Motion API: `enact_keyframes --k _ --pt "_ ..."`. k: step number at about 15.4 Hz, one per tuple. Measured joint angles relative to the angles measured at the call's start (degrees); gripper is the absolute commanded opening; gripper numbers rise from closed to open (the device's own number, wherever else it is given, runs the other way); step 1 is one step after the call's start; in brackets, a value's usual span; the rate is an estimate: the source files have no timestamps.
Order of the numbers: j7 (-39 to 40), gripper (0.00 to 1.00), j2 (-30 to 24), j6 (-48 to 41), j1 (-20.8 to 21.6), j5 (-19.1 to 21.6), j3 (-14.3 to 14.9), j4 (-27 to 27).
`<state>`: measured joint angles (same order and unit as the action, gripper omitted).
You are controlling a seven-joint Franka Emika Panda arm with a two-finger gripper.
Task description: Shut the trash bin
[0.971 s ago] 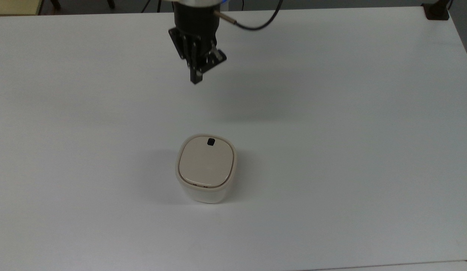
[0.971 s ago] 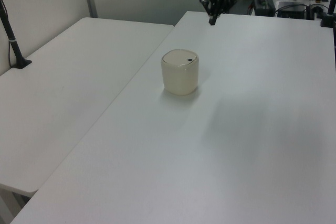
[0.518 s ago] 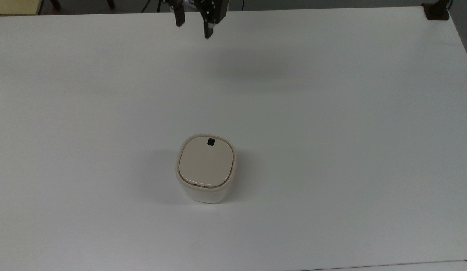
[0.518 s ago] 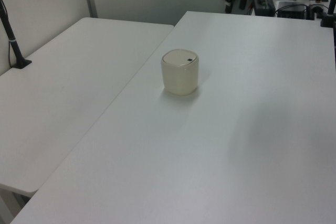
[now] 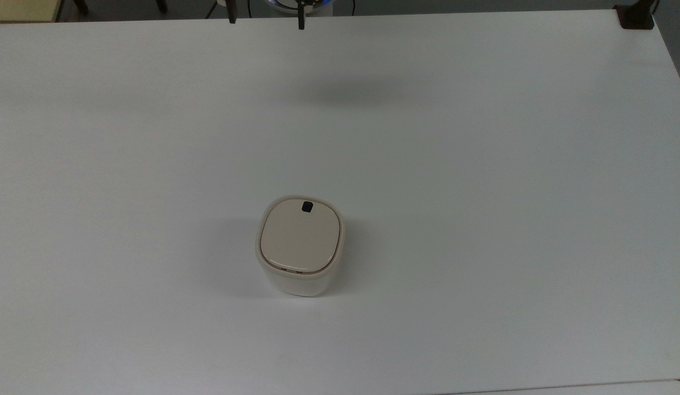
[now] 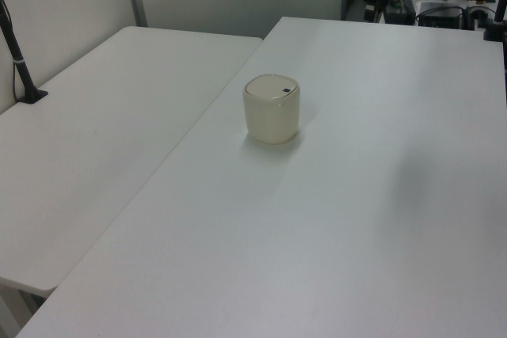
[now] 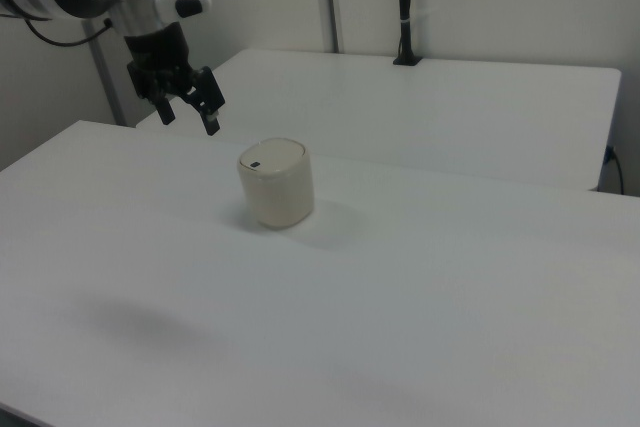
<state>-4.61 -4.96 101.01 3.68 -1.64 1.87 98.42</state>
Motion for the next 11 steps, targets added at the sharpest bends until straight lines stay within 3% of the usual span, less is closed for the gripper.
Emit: enact_keyframes --k 11 --pt "1.8 1.00 1.6 -1.8 -2.2 0.0 0.9 -3.7"
